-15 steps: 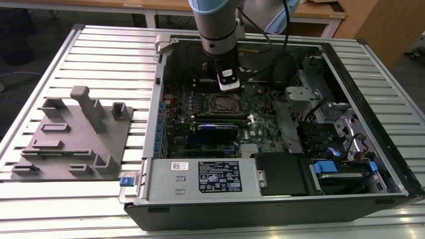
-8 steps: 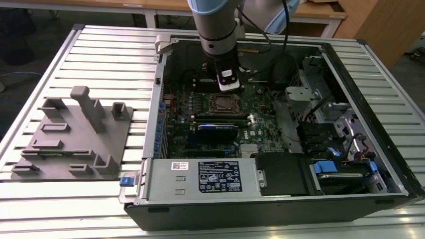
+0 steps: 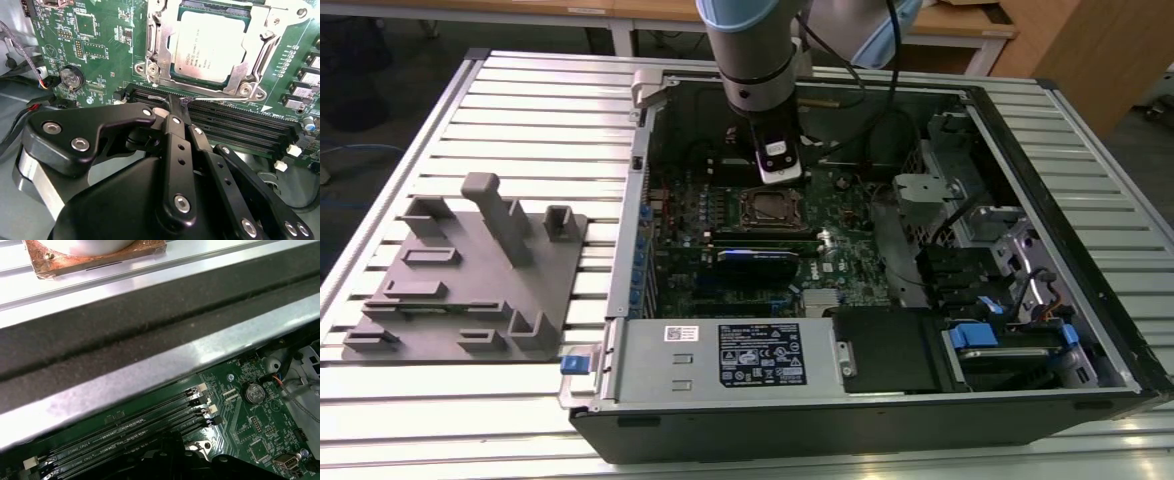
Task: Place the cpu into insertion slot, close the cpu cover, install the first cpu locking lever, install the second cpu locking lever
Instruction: 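Install the first cpu locking lever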
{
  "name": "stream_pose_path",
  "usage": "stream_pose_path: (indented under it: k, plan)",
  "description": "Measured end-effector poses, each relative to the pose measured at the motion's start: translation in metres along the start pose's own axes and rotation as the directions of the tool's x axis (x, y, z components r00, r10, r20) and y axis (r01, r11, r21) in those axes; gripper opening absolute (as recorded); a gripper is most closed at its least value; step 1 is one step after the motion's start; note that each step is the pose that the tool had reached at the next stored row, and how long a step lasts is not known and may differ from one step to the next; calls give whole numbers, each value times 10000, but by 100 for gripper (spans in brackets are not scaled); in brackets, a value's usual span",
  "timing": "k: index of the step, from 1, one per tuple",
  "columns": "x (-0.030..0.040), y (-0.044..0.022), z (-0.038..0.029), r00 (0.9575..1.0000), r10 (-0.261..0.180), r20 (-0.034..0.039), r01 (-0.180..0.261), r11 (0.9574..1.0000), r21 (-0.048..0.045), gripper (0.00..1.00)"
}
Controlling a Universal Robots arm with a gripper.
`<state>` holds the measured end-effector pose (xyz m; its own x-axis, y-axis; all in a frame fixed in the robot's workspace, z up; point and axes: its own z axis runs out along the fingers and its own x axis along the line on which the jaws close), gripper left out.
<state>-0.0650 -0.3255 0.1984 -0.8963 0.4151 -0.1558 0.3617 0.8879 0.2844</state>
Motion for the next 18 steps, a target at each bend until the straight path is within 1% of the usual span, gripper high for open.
stream_pose_path:
  k: [10,15,18]
  plan:
    - [0,2,-4,10000,-1,8,1,10000,-2,10]
    - [-10,22,-67,10000,-1,7,1,10000,-1,10]
    - [-12,25,-76,10000,0,8,0,10000,-5,10]
